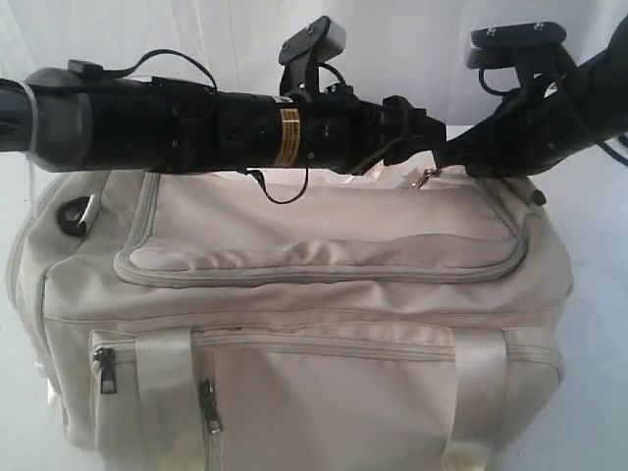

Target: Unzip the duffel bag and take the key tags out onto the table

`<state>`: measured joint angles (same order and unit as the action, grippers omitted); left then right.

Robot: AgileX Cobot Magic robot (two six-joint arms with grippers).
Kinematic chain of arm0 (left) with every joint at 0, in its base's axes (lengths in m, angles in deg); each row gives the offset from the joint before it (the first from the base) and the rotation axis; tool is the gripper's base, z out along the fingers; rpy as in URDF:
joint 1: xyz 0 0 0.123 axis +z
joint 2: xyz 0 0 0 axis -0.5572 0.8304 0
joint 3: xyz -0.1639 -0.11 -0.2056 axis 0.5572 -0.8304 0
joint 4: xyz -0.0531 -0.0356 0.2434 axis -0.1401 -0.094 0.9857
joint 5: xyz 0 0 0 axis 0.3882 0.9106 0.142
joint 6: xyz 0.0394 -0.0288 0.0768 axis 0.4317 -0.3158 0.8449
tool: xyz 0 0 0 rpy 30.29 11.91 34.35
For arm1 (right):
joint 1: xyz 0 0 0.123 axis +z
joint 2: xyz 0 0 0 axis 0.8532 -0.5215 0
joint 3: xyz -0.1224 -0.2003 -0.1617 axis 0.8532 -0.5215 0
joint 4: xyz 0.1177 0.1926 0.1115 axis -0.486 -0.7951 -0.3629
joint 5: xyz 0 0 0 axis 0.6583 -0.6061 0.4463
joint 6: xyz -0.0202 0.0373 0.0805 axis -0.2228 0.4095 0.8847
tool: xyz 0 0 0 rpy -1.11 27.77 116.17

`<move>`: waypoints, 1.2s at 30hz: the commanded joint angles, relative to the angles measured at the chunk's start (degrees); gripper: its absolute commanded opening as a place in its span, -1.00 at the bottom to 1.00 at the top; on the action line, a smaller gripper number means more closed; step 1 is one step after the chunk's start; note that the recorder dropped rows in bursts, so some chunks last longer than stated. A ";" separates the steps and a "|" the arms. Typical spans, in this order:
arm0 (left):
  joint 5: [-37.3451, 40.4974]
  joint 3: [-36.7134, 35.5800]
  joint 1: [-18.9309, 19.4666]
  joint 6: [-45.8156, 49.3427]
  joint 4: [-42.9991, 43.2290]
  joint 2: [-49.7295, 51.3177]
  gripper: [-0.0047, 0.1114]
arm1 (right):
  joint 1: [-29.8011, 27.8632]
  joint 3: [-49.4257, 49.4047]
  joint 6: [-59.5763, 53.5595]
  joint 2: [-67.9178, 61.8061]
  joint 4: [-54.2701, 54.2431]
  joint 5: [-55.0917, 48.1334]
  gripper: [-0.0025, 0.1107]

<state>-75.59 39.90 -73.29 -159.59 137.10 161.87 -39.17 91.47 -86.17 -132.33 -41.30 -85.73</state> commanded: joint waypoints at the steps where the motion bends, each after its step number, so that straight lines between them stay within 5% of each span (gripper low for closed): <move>1: 5.35 0.09 -1.52 3.01 12.95 0.64 0.17 | -0.07 1.39 0.26 3.77 -0.63 2.86 -0.96; 6: 9.47 0.09 -1.66 3.23 20.18 0.64 0.17 | -0.07 1.39 0.26 5.12 -0.63 3.09 -0.96; 17: 17.82 0.09 -1.66 19.78 20.18 0.64 0.17 | -0.07 1.39 0.14 5.25 0.23 2.61 -0.96; 28: 22.55 0.09 -1.66 20.82 20.18 -2.17 0.11 | -0.07 1.39 0.14 5.25 0.73 2.83 -0.96; 36: 23.89 0.09 -1.82 32.23 7.87 1.32 0.11 | -0.07 1.39 0.14 5.25 0.62 2.81 -0.96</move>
<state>-52.33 40.00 -74.74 -131.22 149.93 162.45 -39.06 91.73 -85.80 -128.30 -41.31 -86.33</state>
